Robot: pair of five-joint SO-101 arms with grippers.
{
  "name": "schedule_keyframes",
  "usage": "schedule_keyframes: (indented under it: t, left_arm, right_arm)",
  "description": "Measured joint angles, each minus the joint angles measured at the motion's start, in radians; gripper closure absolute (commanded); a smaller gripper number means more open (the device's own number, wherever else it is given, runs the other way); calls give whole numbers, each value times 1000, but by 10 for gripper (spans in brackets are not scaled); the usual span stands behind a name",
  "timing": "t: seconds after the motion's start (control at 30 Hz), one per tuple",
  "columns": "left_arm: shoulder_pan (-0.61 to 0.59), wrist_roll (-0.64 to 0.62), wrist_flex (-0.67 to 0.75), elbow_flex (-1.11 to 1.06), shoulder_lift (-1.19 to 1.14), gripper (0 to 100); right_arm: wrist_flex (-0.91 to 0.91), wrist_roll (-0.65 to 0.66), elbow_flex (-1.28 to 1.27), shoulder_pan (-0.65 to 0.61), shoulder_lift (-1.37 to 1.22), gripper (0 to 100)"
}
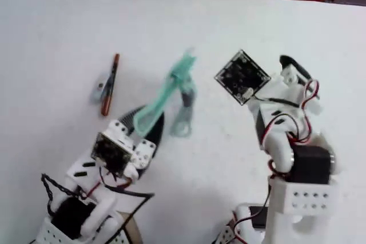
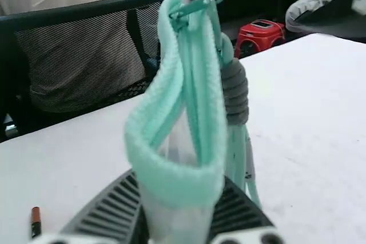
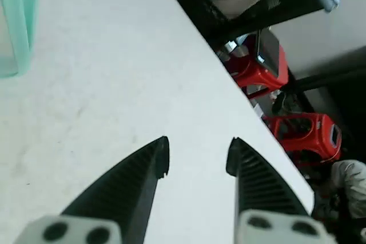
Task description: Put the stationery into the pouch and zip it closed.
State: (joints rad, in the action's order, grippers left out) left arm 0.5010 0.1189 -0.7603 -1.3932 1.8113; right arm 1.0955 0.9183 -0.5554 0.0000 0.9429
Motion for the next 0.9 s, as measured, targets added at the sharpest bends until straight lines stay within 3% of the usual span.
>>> schedule_keyframes:
  t: [0.17, 0.4, 0.63, 0.9]
  left_arm:
    - [31, 0, -6, 0, 2, 977]
    - [89, -3, -86, 2, 2, 976]
    - [123, 11, -141, 18, 14, 976]
    - [135, 89, -172, 21, 18, 976]
  right_arm:
    - [-215, -130, -272, 60, 3, 797]
    - [-275, -216, -419, -54, 2, 796]
    - [-163, -221, -391, -184, 106, 755]
    - [83, -195, -198, -299, 325, 717]
